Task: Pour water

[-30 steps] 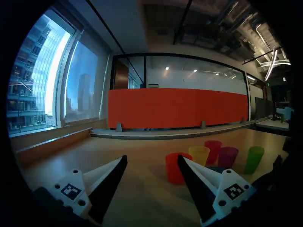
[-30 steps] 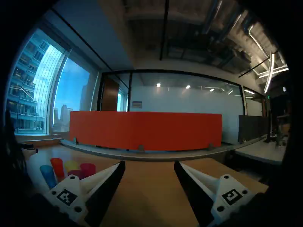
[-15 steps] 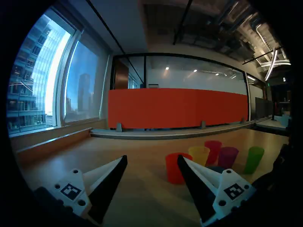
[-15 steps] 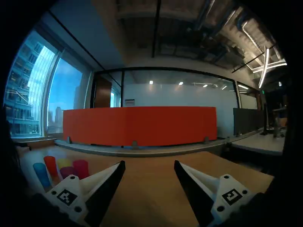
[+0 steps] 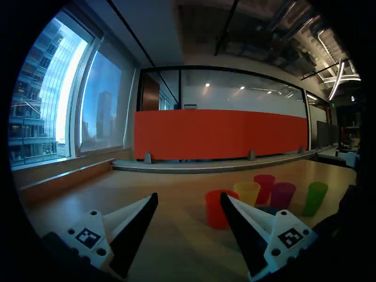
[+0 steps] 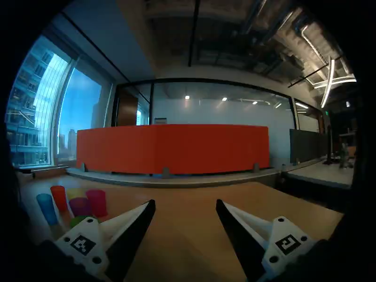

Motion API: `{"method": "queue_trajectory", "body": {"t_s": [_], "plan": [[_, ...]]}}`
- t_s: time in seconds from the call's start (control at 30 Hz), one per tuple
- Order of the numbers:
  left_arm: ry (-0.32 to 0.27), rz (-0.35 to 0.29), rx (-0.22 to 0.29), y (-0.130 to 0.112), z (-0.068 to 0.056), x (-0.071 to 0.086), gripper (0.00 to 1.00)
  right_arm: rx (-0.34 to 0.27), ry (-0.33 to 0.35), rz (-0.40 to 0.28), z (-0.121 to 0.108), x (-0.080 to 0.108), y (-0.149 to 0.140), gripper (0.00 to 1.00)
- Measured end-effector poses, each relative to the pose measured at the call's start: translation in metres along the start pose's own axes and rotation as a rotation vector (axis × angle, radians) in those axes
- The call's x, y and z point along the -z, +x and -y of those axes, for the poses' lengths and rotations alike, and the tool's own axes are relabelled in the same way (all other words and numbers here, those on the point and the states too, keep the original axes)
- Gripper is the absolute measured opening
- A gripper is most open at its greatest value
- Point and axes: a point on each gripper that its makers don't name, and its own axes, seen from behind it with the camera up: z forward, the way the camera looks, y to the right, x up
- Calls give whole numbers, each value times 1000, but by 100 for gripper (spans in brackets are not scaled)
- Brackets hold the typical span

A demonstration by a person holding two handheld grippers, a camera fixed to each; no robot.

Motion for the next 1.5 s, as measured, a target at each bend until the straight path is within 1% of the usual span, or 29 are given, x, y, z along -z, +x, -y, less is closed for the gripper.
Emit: {"method": "queue_trajectory", "body": {"t_s": [0.4, 0.6, 1.0, 1.5], "plan": [[0, 0, 0, 0, 0, -1, 98, -2, 6, 23, 4, -3, -11, 100], [0, 0, 0, 0, 0, 0, 98, 8, 12, 39, 6, -2, -13, 100], [0, 0, 0, 0, 1, 0, 98, 9, 1, 38, 3, -4, -13, 100], [0, 0, 0, 0, 0, 0, 98, 9, 5, 39, 4, -5, -14, 100]]}}
